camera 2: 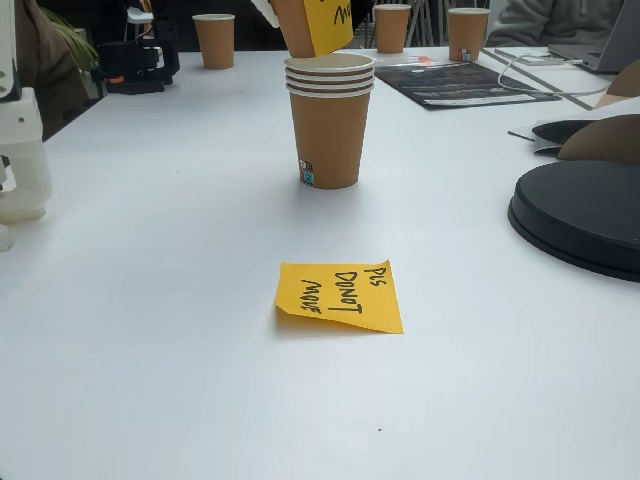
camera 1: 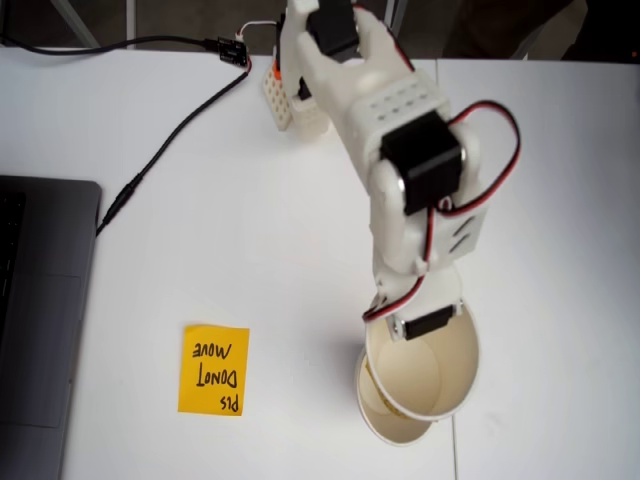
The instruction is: Pickup cup and make a pile of cup.
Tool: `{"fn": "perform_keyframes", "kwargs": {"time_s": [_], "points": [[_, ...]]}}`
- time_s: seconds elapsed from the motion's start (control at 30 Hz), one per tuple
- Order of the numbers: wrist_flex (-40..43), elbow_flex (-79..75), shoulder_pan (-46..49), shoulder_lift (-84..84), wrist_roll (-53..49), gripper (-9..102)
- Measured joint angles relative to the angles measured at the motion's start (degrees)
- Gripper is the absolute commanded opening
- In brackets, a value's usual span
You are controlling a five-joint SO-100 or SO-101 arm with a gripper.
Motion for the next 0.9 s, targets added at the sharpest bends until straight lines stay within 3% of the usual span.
{"fn": "perform_keyframes", "kwargs": {"time_s": [0.5, 0.9], "points": [[0.0, 0.2, 0.0, 0.0, 0.0, -5], [0.1, 0.2, 0.0, 0.0, 0.1, 19]]}}
